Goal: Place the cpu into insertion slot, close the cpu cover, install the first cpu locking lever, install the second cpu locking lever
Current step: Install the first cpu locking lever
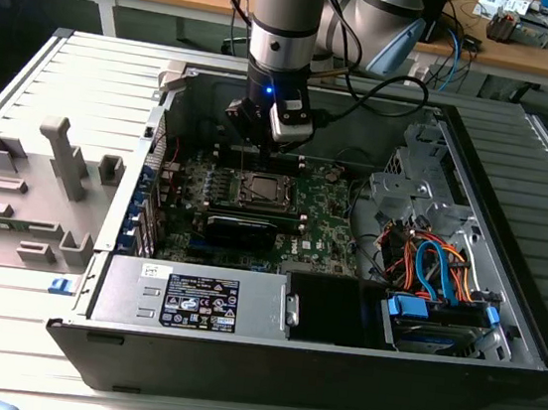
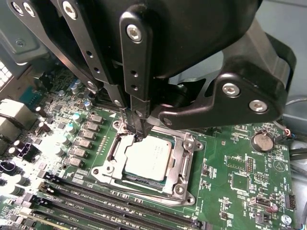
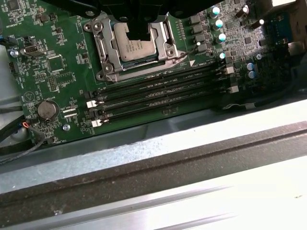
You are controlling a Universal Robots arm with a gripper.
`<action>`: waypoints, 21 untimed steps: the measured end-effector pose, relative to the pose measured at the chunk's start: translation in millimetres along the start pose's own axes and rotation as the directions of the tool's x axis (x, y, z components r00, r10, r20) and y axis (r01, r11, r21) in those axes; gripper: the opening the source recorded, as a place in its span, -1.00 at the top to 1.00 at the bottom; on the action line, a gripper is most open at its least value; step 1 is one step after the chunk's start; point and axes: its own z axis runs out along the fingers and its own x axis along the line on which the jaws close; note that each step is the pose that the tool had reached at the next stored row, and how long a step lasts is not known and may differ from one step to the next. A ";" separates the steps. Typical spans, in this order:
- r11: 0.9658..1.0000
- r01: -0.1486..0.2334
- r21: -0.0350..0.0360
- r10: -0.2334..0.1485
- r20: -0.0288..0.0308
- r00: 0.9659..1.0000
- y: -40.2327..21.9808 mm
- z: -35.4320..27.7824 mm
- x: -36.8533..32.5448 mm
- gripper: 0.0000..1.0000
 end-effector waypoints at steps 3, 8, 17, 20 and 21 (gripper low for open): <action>1.000 0.006 0.000 -0.006 0.000 1.000 0.0 0.0 0.0 0.79; 1.000 0.014 0.000 -0.014 0.000 1.000 0.0 0.0 0.0 0.79; 1.000 0.028 -0.001 -0.028 -0.001 1.000 0.0 0.0 0.0 0.79; 0.999 0.032 -0.001 -0.032 -0.001 0.999 0.0 0.0 0.0 0.79; 0.999 0.033 -0.001 -0.033 -0.001 0.999 0.0 0.0 0.0 0.79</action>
